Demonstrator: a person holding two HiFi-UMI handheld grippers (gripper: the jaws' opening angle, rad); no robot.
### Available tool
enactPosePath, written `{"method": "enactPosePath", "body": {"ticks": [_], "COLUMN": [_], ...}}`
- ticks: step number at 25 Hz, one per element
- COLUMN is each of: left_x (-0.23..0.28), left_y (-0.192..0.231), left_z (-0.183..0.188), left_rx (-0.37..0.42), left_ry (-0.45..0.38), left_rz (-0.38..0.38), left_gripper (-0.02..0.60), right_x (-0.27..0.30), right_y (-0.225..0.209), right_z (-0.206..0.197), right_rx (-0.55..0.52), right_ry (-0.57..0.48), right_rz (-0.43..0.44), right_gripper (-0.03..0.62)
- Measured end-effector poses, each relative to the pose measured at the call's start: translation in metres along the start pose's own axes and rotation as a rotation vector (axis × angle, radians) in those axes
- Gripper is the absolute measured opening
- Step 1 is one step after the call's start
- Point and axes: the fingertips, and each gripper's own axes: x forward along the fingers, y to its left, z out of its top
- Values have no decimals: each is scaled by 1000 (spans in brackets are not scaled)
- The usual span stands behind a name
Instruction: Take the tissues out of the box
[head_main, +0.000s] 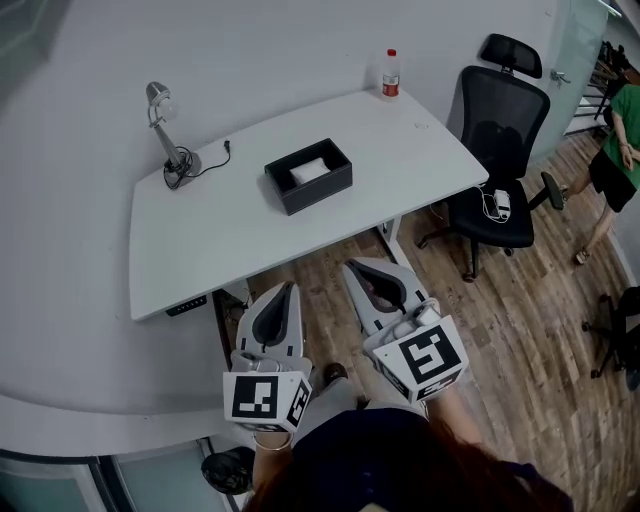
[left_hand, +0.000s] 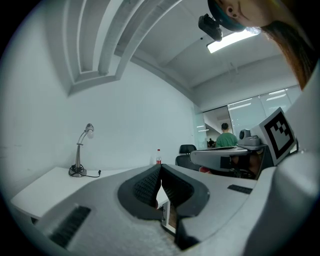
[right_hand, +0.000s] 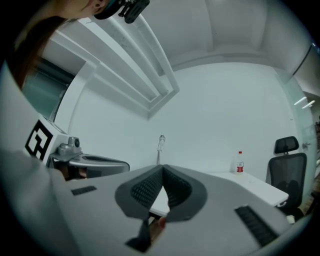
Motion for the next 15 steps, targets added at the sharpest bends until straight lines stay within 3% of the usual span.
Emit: {"method": "enactPosePath", "body": {"ticks": [15], "left_x": [44], "left_y": [54], "left_z": [-4], "left_rx": [-17], "left_ry": [-10], "left_rz": [-16], "left_gripper": [25], "right_x": [67], "right_y": [-17], "right_z": [-9], "right_rx": [-20], "right_ry": [50], "right_rz": [-19], "right_gripper": [18]}}
